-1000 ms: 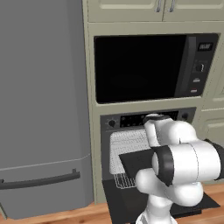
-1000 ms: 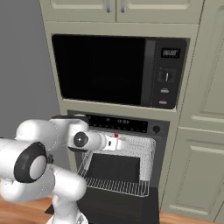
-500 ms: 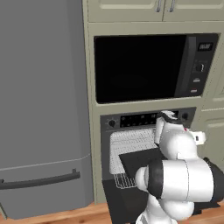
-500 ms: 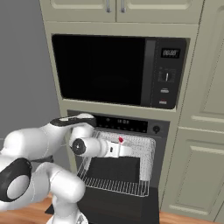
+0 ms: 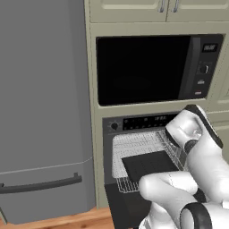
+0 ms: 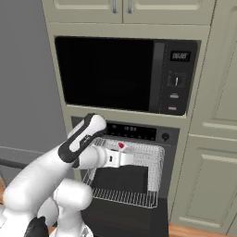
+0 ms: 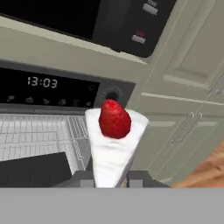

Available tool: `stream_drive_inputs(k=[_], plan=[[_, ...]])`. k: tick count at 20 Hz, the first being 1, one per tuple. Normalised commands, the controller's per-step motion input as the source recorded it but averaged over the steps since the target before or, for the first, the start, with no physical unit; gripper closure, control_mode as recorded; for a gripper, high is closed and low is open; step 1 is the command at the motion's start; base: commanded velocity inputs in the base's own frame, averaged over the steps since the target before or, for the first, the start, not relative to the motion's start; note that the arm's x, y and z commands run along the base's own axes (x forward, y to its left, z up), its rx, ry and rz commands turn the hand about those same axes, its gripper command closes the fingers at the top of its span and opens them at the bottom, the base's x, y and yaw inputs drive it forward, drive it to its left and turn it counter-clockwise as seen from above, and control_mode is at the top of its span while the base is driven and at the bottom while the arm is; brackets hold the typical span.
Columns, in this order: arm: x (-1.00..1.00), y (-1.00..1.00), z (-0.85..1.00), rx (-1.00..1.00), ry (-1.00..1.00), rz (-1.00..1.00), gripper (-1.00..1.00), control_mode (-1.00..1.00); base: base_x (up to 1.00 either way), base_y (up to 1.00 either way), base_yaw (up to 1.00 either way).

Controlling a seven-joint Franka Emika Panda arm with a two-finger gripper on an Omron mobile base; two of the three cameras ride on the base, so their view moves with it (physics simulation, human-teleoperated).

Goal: Take the baked cake out of the oven and place it on the plate for cooling. Then close the oven door.

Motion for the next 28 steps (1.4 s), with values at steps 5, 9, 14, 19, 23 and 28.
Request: stream_drive_inputs(k=[5,9,14,19,23,28], plan=[[-0.44,0.00,0.74,0.04,0.02,0.00,1.00,-1.00,0.00,0.00,0.00],[-0.55,0.00,0.46,0.00,0.00,0.00,1.00,-1.00,0.00,0.00,0.00],[-0.41,0.00,0.64,0.01,-0.02,0.00,1.00,-1.00,0.00,0.00,0.00],[-0.32,0.00,0.73,0.00,-0.06,0.01,1.00,-1.00,0.00,0.00,0.00],[-0.10,0.00,0.34,0.00,0.00,0.00,1.00,1.00,-0.08,-0.06,0.00],[0.00,0.00,0.00,0.00,0.00,0.00,1.00,1.00,-0.63,-0.84,-0.07]])
